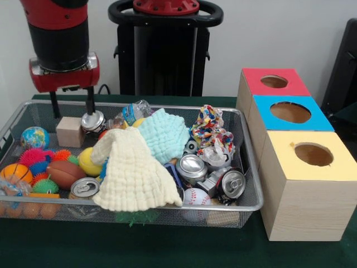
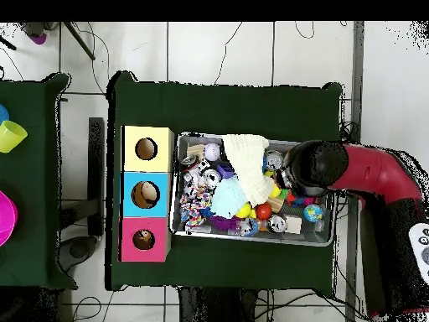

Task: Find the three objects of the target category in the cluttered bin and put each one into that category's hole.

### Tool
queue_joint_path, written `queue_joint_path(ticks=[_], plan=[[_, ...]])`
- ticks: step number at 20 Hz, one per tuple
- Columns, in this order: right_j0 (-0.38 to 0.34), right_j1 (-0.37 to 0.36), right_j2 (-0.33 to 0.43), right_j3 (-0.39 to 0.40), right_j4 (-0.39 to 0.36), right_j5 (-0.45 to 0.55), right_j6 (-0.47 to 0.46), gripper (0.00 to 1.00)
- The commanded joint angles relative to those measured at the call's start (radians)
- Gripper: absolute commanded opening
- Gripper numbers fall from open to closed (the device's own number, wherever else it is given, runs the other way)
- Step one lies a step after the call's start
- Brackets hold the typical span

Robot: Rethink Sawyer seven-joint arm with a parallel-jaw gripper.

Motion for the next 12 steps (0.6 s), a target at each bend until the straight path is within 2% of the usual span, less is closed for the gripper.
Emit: queue_joint_path(ticks=[1,12], plan=[[0.018,0.187,0.113,-0.252,-0.034,0.123,-0.249,1.0],[0.079,0.383,0.184,-0.581,-0.09,0.272,-0.426,1.0]])
